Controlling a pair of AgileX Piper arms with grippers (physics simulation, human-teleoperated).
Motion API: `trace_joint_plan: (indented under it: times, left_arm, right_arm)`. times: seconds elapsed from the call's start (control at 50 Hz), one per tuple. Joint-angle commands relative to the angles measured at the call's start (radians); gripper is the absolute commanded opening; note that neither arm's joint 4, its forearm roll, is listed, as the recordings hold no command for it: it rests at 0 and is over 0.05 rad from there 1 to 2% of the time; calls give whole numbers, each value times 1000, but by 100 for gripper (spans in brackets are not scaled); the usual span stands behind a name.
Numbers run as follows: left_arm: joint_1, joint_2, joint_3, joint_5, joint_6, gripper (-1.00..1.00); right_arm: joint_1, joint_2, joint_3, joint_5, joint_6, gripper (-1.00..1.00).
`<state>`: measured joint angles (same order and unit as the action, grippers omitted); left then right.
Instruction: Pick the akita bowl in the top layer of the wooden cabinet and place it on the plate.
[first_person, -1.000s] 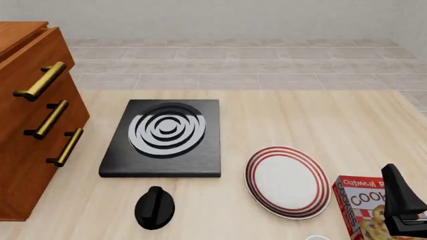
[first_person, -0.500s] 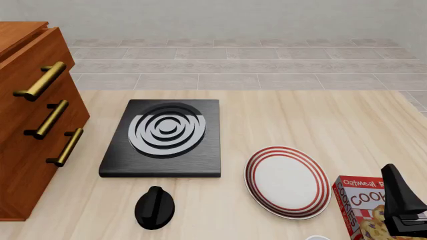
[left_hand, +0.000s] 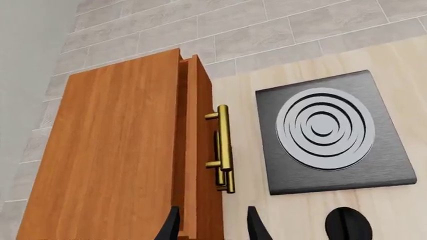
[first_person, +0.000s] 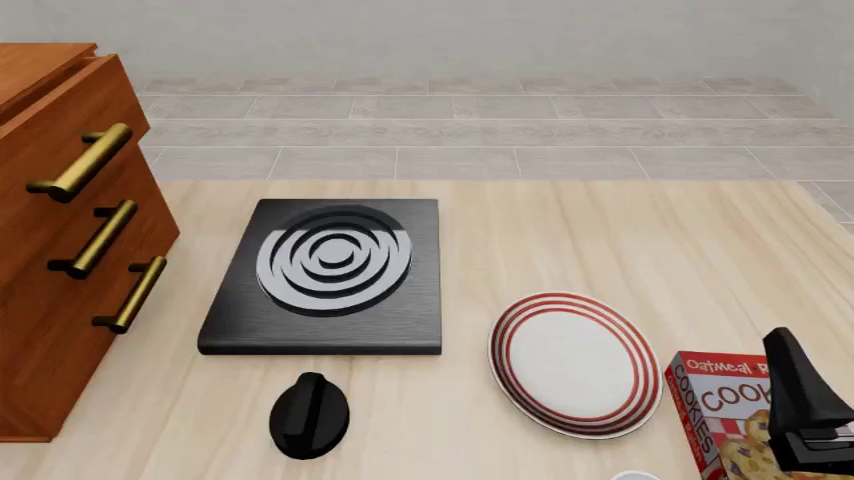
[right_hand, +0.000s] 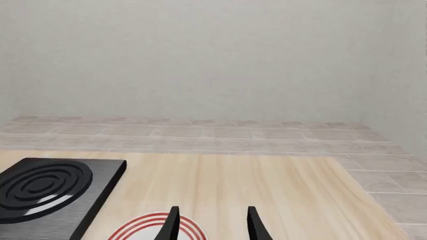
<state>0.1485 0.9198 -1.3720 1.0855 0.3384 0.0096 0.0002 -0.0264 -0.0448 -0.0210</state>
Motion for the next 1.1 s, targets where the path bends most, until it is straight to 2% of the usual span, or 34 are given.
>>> trace_joint_plan:
  times: [0.02,0.32,1.1]
  left_arm:
    - [33,16,66,-28,20,100]
    - [78,45,124,-83,78,100]
    - [107,50,251,-161,49,100]
  right_arm:
    - [-4,0,2,-1,5,100]
    - [-8,0,3,0,12,100]
    - [-2,0,2,5,-4,100]
